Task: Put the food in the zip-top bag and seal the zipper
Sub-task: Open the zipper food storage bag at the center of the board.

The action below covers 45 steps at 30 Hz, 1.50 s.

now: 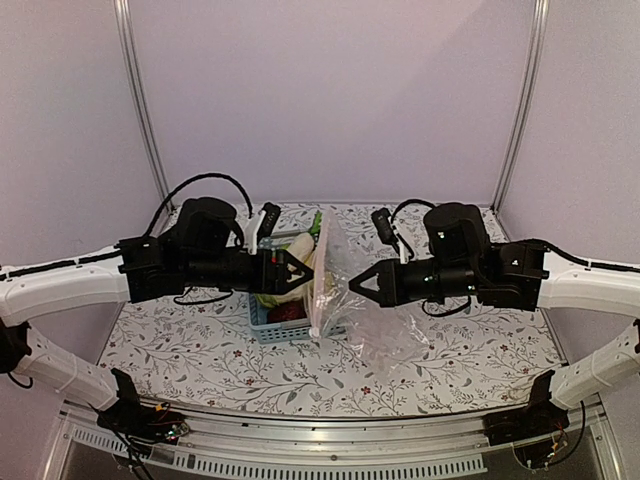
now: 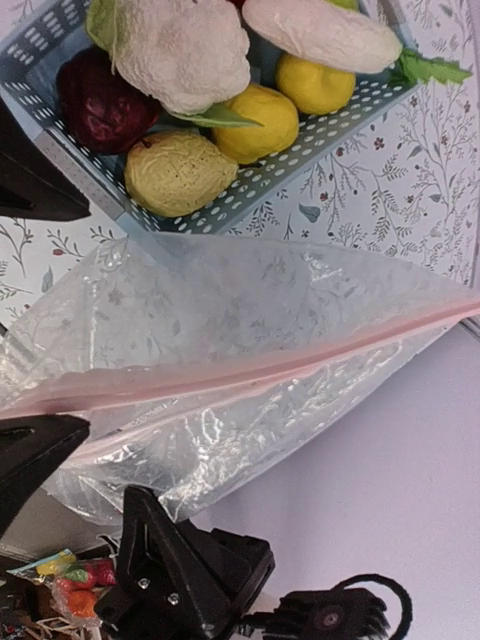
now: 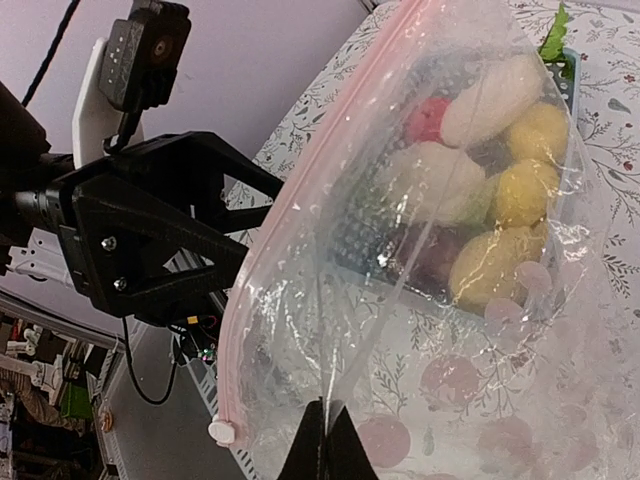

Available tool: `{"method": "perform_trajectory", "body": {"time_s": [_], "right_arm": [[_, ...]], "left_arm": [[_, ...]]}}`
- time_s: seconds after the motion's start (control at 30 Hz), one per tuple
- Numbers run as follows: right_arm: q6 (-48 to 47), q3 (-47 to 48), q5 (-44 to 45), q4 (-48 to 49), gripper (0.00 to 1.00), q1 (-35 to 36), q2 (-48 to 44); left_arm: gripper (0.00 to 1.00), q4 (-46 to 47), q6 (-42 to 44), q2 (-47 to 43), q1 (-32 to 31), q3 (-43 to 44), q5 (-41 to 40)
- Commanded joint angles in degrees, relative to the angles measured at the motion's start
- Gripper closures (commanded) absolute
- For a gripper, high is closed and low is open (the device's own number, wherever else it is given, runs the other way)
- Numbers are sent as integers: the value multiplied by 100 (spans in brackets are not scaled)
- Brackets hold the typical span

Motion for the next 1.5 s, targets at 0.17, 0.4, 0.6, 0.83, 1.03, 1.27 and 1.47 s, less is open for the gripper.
{"method": "perform_trajectory", "body": {"time_s": [0.17, 0.4, 0.6, 0.83, 1.03, 1.27, 1.47], "right_arm": [[-106, -17, -206, 142, 100, -27, 28], [-175, 85, -518, 149, 100, -24, 279], [-202, 89, -508, 131, 100, -21, 395], [-106, -39, -54, 30, 100, -21, 303], [13, -196, 235, -88, 100, -30, 163], [-174, 195, 858, -934, 49, -6, 75], [-494, 1018, 1733, -1840, 29, 316, -21]], "left_arm": [[43, -172, -29, 204, -78, 23, -146], [47, -172, -22, 350, -79, 97, -87], [64, -176, -21, 413, -78, 130, -84], [90, -327, -76, 322, -71, 79, -373], [100, -308, -224, 186, -18, -81, -558], [100, -158, -275, 282, -117, 70, -382], [100, -116, -345, 473, -281, 263, -451]]}}
